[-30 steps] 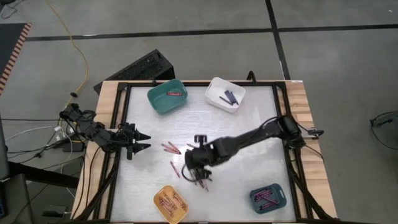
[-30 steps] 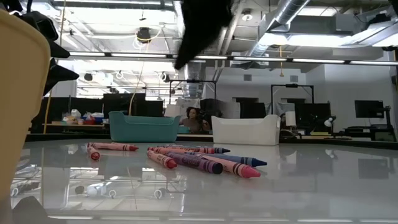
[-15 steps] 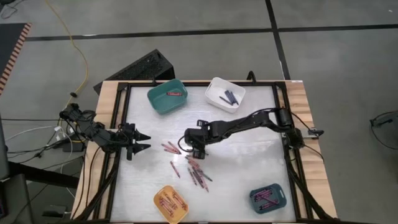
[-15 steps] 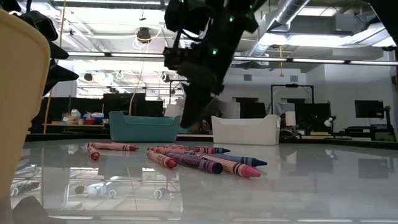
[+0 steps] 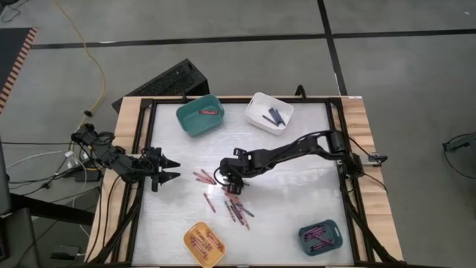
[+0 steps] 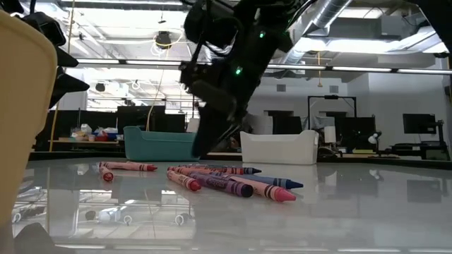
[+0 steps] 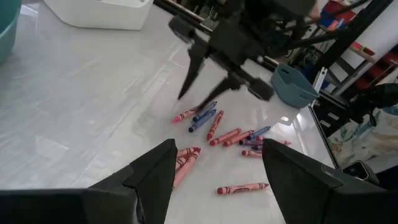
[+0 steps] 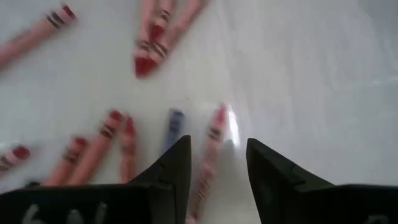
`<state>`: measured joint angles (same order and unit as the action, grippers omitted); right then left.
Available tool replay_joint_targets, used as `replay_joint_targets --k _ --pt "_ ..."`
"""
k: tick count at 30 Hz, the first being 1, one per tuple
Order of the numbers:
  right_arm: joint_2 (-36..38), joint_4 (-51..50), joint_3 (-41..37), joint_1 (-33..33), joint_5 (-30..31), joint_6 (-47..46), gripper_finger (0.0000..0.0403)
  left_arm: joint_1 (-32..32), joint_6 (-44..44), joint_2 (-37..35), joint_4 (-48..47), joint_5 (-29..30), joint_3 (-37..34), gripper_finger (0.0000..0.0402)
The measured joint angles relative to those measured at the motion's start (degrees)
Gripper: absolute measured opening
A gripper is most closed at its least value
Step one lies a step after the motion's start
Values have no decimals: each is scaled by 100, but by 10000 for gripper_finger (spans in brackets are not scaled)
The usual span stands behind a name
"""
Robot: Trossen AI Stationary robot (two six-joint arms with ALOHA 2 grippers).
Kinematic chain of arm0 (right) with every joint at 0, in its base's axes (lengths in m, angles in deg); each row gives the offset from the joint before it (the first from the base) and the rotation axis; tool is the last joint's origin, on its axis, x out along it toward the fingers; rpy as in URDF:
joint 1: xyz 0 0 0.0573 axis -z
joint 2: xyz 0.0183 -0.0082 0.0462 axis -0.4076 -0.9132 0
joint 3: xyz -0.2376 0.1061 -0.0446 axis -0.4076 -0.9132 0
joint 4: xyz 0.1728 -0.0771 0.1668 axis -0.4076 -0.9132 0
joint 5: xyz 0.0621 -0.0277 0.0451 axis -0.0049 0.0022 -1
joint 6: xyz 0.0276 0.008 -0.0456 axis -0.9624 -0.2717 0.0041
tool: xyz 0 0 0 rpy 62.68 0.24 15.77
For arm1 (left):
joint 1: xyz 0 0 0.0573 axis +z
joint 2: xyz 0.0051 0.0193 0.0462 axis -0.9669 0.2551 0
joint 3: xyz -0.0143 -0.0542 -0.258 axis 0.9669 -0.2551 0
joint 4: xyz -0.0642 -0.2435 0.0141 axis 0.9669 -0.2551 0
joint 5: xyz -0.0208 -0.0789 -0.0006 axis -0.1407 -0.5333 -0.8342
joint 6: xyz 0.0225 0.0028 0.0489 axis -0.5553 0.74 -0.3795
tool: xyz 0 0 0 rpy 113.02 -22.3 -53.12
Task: Sort crayons
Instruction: Put the pink crayon into the yellow bin
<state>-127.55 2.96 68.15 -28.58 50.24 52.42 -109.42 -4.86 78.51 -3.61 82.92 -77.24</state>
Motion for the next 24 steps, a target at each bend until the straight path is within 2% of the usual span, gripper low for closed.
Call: replay_joint_targets --k 10,14,20,24 --pt "-386 37 11 -37 -92 -26 138 0 61 -1 3 -58 0 228" --pt "-386 17 5 -79 49 -55 103 0 63 -2 7 -56 0 228" --pt "-365 -2 2 -80 143 -338 13 0 63 -2 7 -58 0 228" --pt "-385 39 122 -142 187 -327 10 0 64 -2 17 -49 0 228"
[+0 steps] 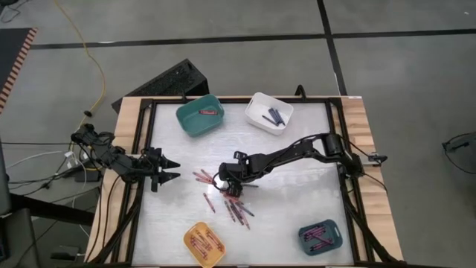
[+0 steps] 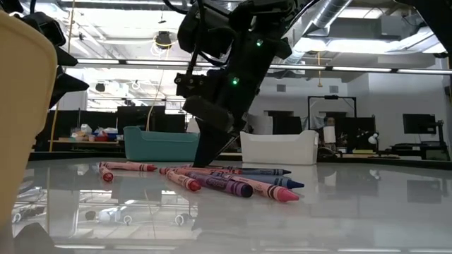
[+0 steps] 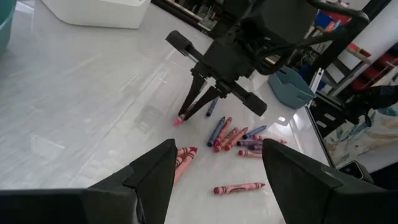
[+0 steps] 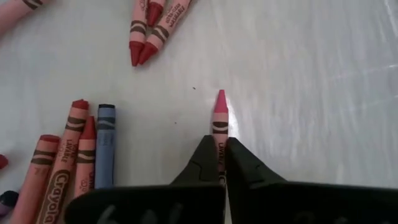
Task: Sort crayons
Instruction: Put the pink crayon into the yellow bin
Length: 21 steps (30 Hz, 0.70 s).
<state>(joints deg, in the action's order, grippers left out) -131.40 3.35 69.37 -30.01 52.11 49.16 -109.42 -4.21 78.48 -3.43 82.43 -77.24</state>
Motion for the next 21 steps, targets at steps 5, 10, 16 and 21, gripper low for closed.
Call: replay_joint_targets --k 5,10,16,21 --pt "-26 68 305 -153 113 119 4 0 1 2 1 30 0 228" --pt "46 427 662 -555 131 118 3 -1 15 0 3 39 0 228" --pt "48 1666 857 -1210 112 398 2 0 19 0 -10 44 0 228" --pt "41 2833 857 -1751 -297 866 1 0 20 0 -7 96 0 228"
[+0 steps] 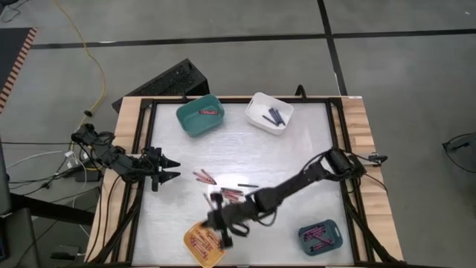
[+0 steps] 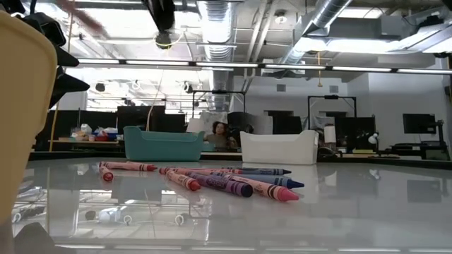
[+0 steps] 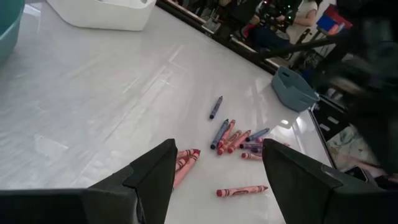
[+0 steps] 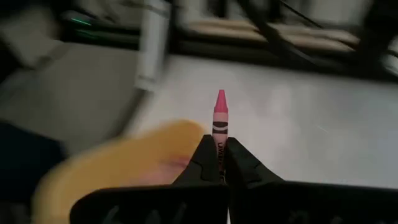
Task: Sort crayons
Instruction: Put the pink crayon into the yellow bin
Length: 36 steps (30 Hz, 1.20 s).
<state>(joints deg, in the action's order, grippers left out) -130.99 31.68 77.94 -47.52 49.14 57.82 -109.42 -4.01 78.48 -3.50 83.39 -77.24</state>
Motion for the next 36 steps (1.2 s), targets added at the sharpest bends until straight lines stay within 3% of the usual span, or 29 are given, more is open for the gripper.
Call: replay_joint_targets --k 8,18,29,36 --pt "-45 1089 -87 -439 -477 218 4 0 79 0 23 3 0 228" --pt "-927 2659 -71 -420 -1002 -247 5 1 110 7 38 -5 0 228" --pt "-933 1938 -59 -314 -947 -645 8 1 97 4 40 -14 0 228" --pt "-931 1770 -55 -180 -994 -820 39 1 57 4 17 99 0 228"
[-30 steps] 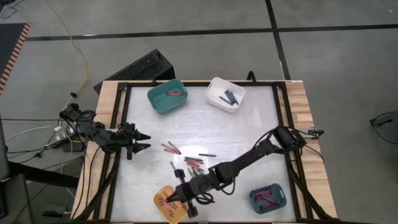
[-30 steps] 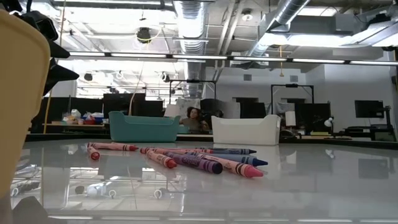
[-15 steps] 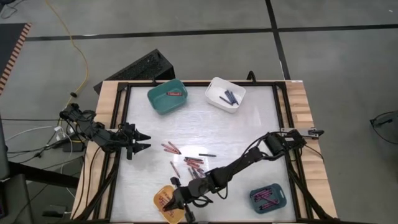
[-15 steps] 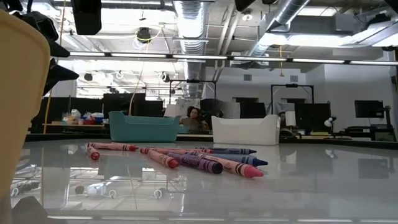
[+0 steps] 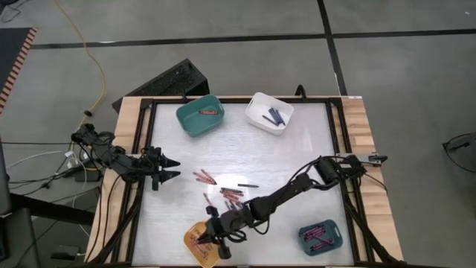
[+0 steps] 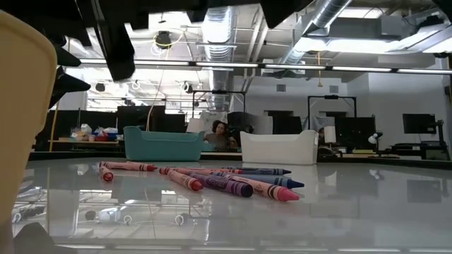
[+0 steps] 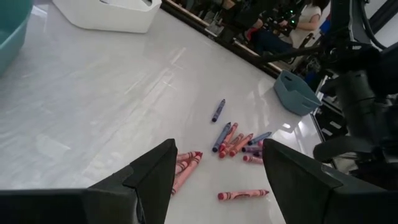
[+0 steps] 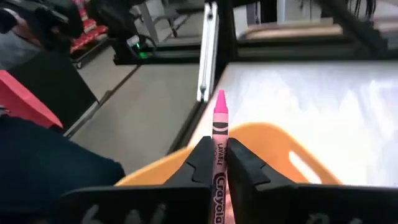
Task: Sort crayons
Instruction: Put the pink crayon into the yellow bin, then put the blue crayon into the white bin
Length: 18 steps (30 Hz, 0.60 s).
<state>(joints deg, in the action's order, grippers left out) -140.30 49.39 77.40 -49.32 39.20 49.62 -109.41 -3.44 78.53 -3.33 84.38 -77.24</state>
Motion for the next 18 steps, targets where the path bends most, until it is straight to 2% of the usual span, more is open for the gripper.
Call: replay_joint_targets --k 10,13,18 --pt "9 -315 -2 -12 47 -81 57 1 3 0 0 1 0 228" --pt "273 -1194 -13 20 195 201 57 1 -6 0 -3 3 0 228" --pt "1257 -3398 7 158 990 566 56 1 -6 0 -5 6 0 228"
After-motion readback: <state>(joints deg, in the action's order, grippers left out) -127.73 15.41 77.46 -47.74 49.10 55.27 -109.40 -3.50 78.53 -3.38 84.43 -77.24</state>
